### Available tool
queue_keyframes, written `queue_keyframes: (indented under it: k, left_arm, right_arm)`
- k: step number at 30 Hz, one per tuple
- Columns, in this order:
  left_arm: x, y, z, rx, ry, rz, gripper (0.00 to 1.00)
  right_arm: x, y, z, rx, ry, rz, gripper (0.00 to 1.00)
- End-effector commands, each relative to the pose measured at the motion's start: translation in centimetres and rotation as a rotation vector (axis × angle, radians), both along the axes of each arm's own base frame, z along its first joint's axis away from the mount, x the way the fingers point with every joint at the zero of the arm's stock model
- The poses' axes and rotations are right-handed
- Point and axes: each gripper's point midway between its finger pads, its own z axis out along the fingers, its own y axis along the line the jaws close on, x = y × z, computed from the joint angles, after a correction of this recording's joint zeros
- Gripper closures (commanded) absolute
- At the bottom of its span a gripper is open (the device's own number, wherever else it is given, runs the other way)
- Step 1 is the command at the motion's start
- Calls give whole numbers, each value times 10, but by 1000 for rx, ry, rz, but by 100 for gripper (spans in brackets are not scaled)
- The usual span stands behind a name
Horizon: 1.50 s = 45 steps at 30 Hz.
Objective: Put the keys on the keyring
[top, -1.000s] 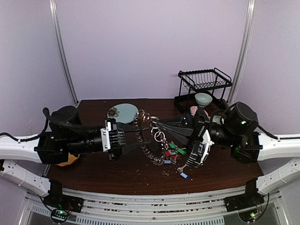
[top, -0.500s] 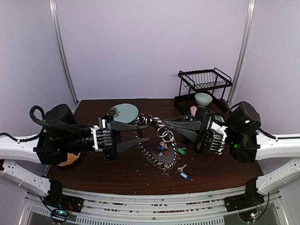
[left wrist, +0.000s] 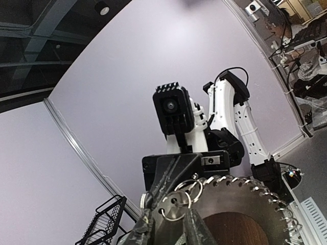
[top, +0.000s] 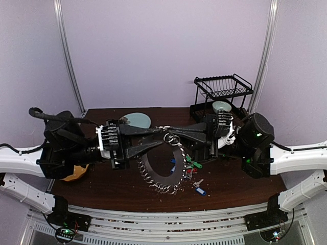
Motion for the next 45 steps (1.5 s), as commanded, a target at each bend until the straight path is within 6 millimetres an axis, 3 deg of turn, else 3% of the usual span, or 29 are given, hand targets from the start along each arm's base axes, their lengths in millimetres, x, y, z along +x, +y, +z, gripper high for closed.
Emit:
queue_keyframes:
  k: [1,7,15,21,25,30,34,40,45]
  left_arm:
    - [21,7,33,-105,130,93,78]
    - [32,-3,26,-41,216,133,78]
    - [37,1,26,-28,247,161,83]
    - [32,-11,4,117,283,117,84]
    - [30,-13,-3,161,304,102,96]
    - [30,-12,-14,207,312,109,89]
    - [30,-14,-21,238,311,114,100]
    - [36,-11,-25,250,296,156,100]
    - [59,0,-36,284,273,308,100]
  right_arm:
    - [0,-6,13,57,136,64,100]
    - [-4,-7,9,62,138,87,100]
    - [-4,-11,8,66,128,78,100]
    - [-5,-13,7,57,111,61,100]
    - [-4,-14,7,56,104,53,100]
    - [-3,-15,8,50,102,34,100]
    - [-1,-16,9,47,102,23,100]
    - [9,-14,-3,-23,96,-48,100]
    - [30,-16,-27,-172,85,-176,84]
